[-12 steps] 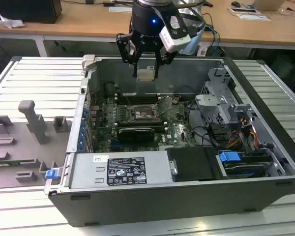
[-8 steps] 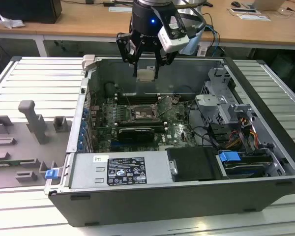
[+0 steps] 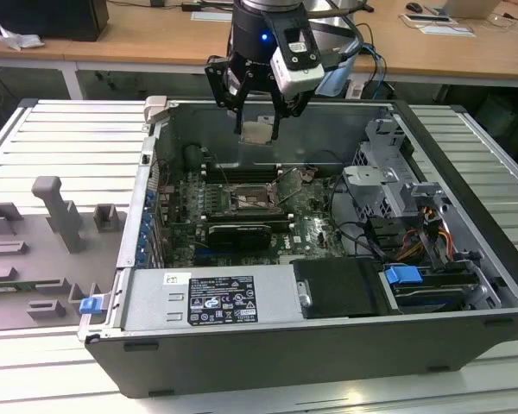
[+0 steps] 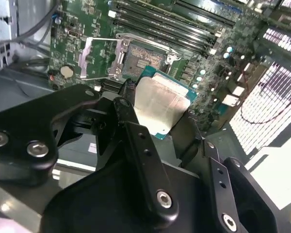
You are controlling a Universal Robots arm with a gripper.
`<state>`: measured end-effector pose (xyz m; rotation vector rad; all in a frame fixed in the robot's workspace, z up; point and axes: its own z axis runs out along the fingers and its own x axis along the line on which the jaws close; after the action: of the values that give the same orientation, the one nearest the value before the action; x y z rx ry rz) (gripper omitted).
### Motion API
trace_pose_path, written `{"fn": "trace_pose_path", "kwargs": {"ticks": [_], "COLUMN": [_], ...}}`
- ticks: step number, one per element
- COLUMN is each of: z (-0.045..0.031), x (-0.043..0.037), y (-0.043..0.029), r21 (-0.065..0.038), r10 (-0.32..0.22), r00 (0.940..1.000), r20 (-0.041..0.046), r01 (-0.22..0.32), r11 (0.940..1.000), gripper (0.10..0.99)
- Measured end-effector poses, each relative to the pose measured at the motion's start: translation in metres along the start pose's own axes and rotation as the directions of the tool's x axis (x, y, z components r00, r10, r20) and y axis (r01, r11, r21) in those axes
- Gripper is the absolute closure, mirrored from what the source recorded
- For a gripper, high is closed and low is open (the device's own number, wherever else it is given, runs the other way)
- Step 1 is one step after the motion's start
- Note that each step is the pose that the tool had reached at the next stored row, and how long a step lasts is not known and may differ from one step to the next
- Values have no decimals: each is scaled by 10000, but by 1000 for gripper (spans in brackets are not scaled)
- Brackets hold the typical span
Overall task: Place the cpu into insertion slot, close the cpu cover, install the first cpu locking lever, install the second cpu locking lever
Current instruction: 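Place the cpu into insertion slot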
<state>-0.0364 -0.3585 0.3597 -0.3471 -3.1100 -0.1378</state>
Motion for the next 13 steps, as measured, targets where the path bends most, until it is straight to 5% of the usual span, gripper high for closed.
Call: {"fn": "trace_pose_path", "kwargs": {"ticks": [3,13], "z": [4,18], "x": [-1,-1], "y": [0,-1], "r21": [16,67], "r10": [569,2286], "r00": [9984,9732], "r20": [57,242], "r01": [-569,-2288], "r11": [9984,9734], "gripper": [549,549]}}
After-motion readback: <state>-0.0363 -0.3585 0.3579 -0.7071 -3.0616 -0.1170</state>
